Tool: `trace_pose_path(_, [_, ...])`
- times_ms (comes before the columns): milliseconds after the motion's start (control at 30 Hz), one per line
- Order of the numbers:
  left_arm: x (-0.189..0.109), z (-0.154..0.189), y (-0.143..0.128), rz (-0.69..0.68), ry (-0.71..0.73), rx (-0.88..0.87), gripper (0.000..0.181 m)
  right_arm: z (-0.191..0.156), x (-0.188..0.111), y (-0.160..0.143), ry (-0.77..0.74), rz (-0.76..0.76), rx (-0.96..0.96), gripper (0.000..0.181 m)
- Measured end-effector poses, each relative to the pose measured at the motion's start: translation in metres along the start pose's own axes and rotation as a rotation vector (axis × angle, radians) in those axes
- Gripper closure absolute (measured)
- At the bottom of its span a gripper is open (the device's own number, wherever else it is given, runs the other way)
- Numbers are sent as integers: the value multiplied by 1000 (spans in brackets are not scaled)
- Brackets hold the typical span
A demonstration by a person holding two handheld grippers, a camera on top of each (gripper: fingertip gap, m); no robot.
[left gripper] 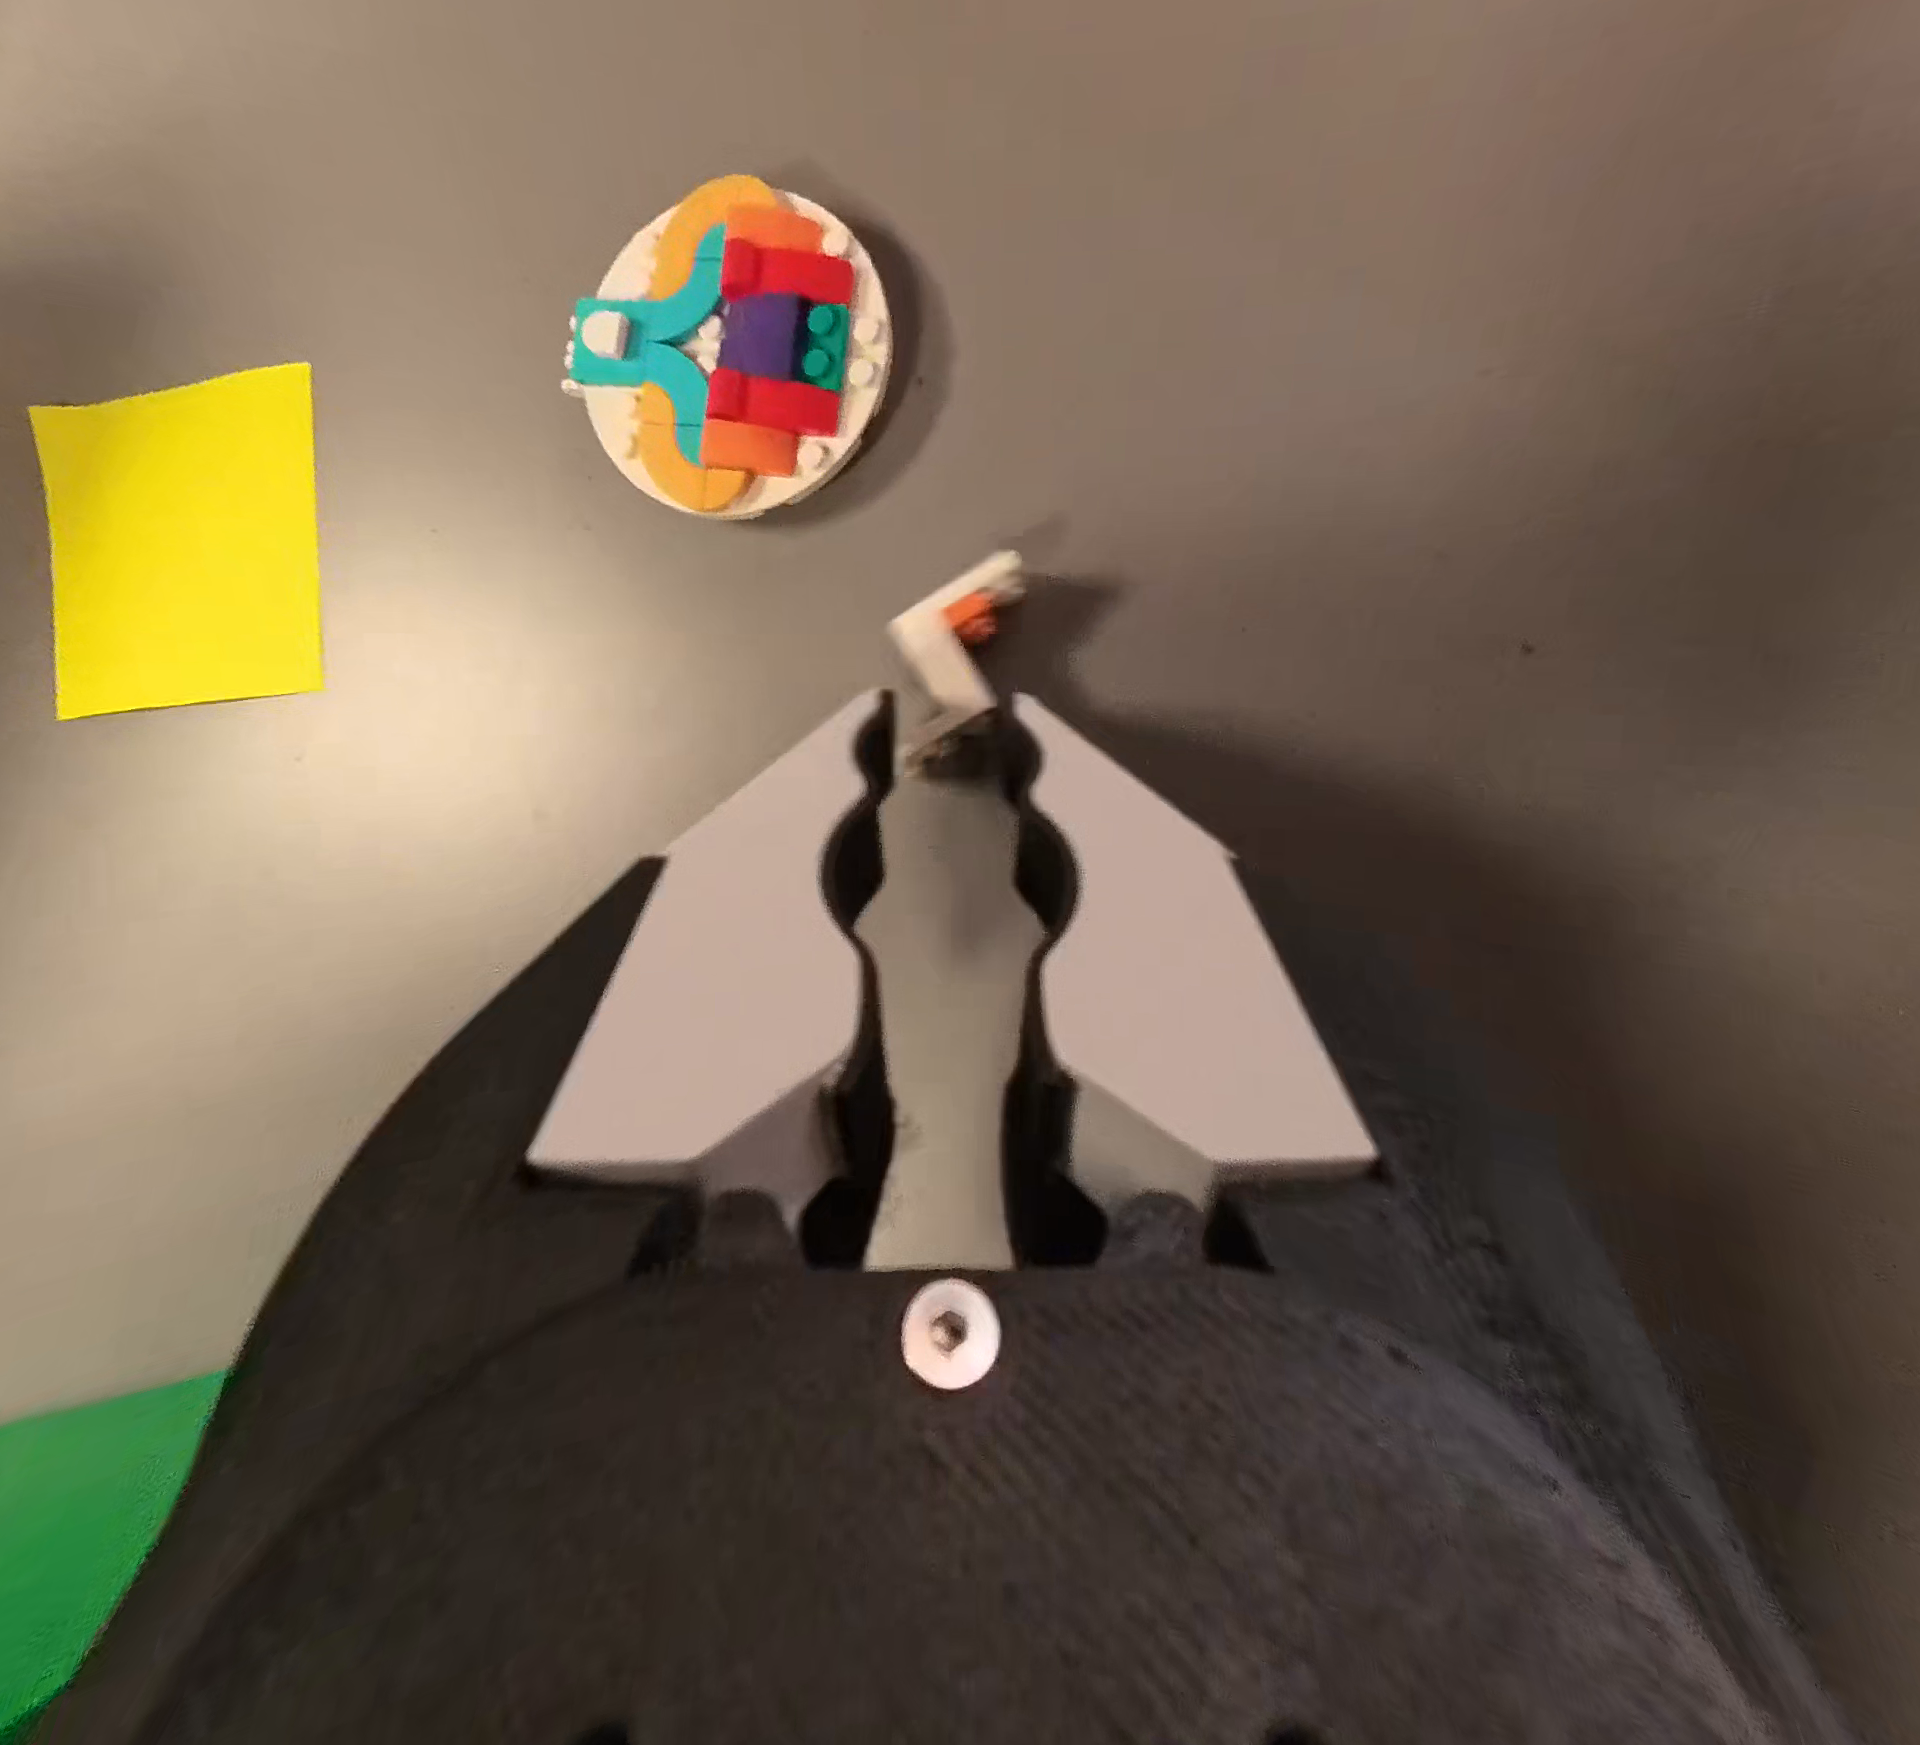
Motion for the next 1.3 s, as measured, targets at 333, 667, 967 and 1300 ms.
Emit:
trace_pose_path(333, [-124, -13, -11, 494, 95, -182, 170, 45, 42, 106, 14, 114, -201, 177])
trace_pose_path(667, [-221, -12, -70, 781, 106, -423, 170, 17, 171, 246, 258, 251, -279, 162])
trace_pose_path(967, [-232, -26, -77, 853, 294, -438, 171, 19, 190, 279, 291, 478, -58, 134])
trace_pose_path(1300, [-234, -49, -77, 914, 414, -478, 170, 2, 187, 275, 418, 452, -59, 127])
Point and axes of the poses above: each gripper's, where its closed fingertips meet, x out along the fingers, y out of its top, z = x × y across the jaws, the point moved 5 cm from there along -x, back along the fingers
